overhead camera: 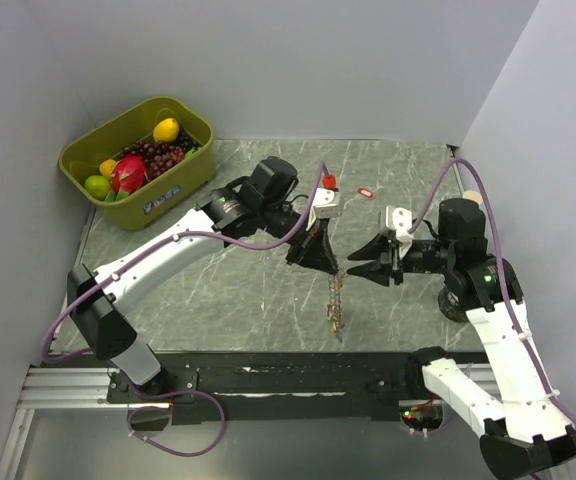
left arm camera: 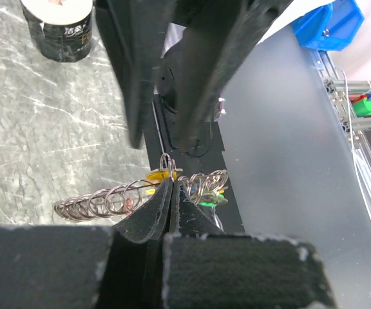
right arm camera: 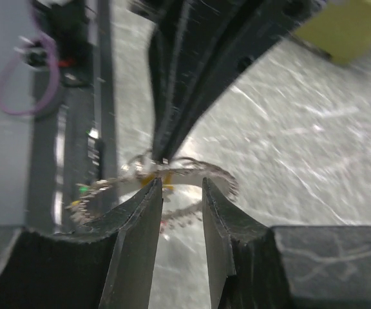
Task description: Remove the keys from the keyring
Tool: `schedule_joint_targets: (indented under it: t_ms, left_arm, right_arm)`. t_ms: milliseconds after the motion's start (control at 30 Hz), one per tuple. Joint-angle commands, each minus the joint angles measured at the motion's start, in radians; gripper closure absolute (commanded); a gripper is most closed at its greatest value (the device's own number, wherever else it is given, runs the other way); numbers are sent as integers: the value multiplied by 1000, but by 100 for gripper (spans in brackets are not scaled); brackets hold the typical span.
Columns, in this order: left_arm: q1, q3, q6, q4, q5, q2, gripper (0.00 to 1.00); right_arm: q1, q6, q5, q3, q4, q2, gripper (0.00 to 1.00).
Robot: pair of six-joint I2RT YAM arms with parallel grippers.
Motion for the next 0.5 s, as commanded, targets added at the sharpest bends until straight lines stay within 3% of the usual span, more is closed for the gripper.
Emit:
schedule_joint_targets:
  t_ms: [0,467]
  left_arm:
    - [8,32,19,33,63,-65,99]
    - [26,23,16,33,157,-75,99]
  right_arm:
    - [-27,53,-239,1,28,5,61]
    - [-63,174,-414,-85,198,17,66]
